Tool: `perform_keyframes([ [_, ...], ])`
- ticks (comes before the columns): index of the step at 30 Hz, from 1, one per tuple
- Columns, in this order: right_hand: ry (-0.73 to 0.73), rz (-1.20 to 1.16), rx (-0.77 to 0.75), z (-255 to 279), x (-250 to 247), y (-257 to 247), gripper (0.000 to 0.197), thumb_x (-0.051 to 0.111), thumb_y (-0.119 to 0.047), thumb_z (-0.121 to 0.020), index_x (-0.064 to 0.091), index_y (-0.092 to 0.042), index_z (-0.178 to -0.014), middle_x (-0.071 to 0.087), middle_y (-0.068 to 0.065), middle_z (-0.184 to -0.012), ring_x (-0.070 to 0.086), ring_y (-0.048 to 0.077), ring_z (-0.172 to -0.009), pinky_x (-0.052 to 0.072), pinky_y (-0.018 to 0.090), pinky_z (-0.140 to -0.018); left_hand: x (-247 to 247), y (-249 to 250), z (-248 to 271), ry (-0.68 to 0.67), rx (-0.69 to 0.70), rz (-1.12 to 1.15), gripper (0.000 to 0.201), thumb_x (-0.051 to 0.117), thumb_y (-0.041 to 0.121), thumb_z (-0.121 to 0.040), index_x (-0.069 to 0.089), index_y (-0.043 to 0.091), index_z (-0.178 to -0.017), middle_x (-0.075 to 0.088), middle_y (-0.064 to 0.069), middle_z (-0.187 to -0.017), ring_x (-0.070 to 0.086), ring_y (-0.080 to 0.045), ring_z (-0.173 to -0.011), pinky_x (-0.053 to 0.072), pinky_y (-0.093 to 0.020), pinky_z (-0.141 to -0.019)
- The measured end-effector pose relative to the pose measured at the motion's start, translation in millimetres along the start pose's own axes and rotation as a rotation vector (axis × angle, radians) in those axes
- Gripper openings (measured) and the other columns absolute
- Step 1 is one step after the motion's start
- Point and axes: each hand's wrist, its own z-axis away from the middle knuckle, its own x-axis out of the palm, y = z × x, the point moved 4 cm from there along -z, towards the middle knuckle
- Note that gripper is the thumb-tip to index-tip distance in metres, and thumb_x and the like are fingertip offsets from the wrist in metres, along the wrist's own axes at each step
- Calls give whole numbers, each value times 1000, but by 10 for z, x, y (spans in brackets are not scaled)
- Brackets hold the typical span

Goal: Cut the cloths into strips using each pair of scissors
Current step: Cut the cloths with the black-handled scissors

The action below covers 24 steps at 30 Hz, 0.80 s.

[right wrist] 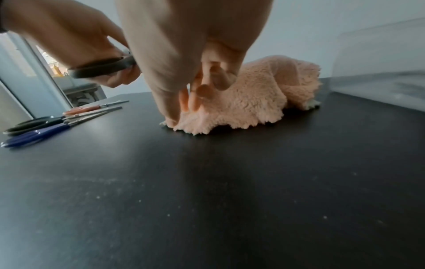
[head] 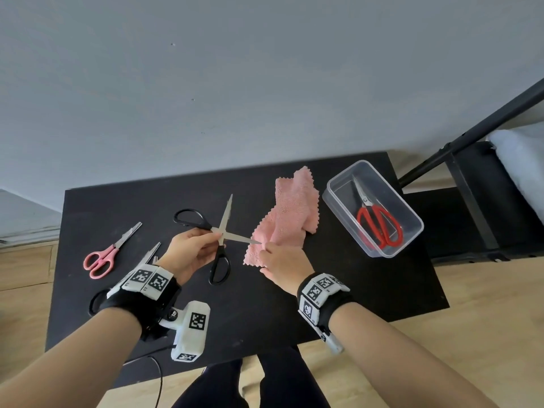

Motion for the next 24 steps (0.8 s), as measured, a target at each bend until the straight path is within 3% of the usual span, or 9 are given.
perform_keyframes([
  [2,-55,144,-4,-33,43,-49,27,56,-30,-93,61,-8,-109,59,4,-103,62,24,-79,35,31,-57,-50,-5,2,7,-2,2,5,63,4,-88,61,5,-92,71,-6,-80,69,-12,-65,53,-19,-52],
  [4,-160,242,26,-40,93,-103,25,81,-31,-69,69,-17,-86,62,-4,-83,58,14,-54,28,26,-44,-86,-5,15,7,-2,3,5,63,4,-88,62,5,-93,71,-7,-82,70,-12,-64,53,-19,-52],
  [6,-142,315,21,-69,123,-175,34,90,-22,-48,71,-21,-76,66,-6,-81,52,8,-43,23,21,-38,-114,-1,26,7,-1,6,7,63,4,-87,62,5,-94,70,-8,-85,69,-11,-64,53,-19,-52],
  [8,-133,391,-20,-63,105,-280,35,84,-15,-61,72,-18,-93,67,-1,-103,59,8,-57,29,23,-41,-143,9,35,9,3,18,8,63,3,-87,61,5,-94,70,-9,-86,69,-11,-64,53,-19,-53],
  [10,-114,355,-3,-77,58,-337,32,66,-1,-80,62,-6,-112,53,14,-129,63,18,-85,42,27,-54,-173,17,45,8,6,32,7,63,3,-87,61,5,-93,71,-8,-83,69,-12,-64,53,-19,-53],
  [12,-66,311,-3,-132,84,-337,29,52,9,-86,56,3,-114,38,24,-140,58,28,-100,46,34,-67,-205,20,60,4,6,35,5,63,3,-87,61,6,-92,72,-5,-78,69,-11,-63,53,-19,-52],
  [18,74,-3,118,-144,-14,-221,28,48,-2,-94,54,-4,-121,50,11,-123,62,25,-91,47,29,-68,-289,71,124,-14,17,17,9,63,5,-87,61,4,-96,69,-10,-89,69,-12,-66,53,-19,-54],
  [21,218,-264,161,-144,-190,-75,19,48,-13,-96,61,-11,-110,57,5,-109,62,20,-79,53,30,-69,-268,149,189,-44,27,-17,11,63,4,-87,60,4,-98,66,-11,-88,68,-11,-62,53,-18,-52],
  [24,374,-556,163,-125,-467,64,16,51,-13,-96,63,-8,-104,64,-4,-97,56,0,-75,46,8,-71,-208,267,260,-79,57,-72,8,64,4,-86,63,5,-94,66,-12,-86,68,-12,-63,52,-18,-53],
])
